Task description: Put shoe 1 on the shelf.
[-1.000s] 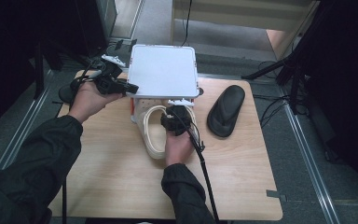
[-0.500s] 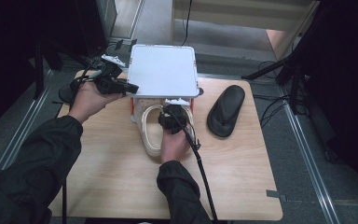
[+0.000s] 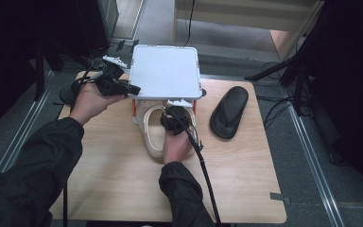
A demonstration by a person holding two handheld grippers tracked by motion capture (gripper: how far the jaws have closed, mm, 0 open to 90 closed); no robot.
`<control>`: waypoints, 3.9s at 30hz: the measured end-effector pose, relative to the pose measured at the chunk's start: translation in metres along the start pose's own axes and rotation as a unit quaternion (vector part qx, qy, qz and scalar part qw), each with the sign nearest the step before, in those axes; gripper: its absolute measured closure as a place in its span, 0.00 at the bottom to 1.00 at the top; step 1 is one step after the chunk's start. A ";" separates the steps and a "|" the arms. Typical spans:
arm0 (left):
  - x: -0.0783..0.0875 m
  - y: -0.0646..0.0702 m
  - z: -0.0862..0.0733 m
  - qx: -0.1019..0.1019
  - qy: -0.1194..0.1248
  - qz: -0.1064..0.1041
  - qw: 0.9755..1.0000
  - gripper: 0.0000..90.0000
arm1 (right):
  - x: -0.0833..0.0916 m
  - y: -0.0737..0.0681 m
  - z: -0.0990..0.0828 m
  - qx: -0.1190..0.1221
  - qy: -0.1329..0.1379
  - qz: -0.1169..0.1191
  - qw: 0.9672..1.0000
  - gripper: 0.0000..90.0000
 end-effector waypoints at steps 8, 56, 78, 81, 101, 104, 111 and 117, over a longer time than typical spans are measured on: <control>0.000 0.000 0.000 0.001 0.002 0.001 1.000 1.00 | -0.002 0.003 -0.001 -0.003 0.012 0.010 1.000 0.73; -0.002 0.000 0.001 0.006 -0.006 0.012 1.000 1.00 | 0.073 0.011 -0.021 0.047 -0.007 0.090 0.995 0.89; -0.002 0.001 0.002 0.003 -0.009 0.016 1.000 1.00 | 0.101 0.010 -0.090 0.107 -0.033 0.197 0.974 1.00; -0.002 0.001 0.002 0.003 -0.009 0.016 1.000 1.00 | 0.095 0.010 -0.100 0.125 -0.044 0.201 0.971 1.00; -0.002 0.002 0.002 0.000 -0.010 0.018 1.000 1.00 | 0.065 -0.005 -0.089 0.139 -0.063 0.187 0.970 1.00; -0.003 0.002 0.002 0.000 -0.010 0.018 1.000 1.00 | 0.060 -0.009 -0.082 0.127 -0.059 0.188 0.972 1.00; -0.003 0.002 0.002 0.001 -0.011 0.018 1.000 1.00 | 0.039 -0.019 -0.065 0.123 -0.063 0.171 0.976 1.00; -0.002 0.002 0.002 0.000 -0.011 0.020 1.000 1.00 | 0.021 -0.027 -0.053 0.115 -0.049 0.157 0.980 1.00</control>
Point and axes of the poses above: each handheld gripper's, and its own axes: x roughly backward along the jaws, z roughly out of its top, y roughly to its right, the point moved 2 cm from there along -x, roughly forward along the jaws, and after that the axes turned 1 degree about -x, right-handed, at the moved point
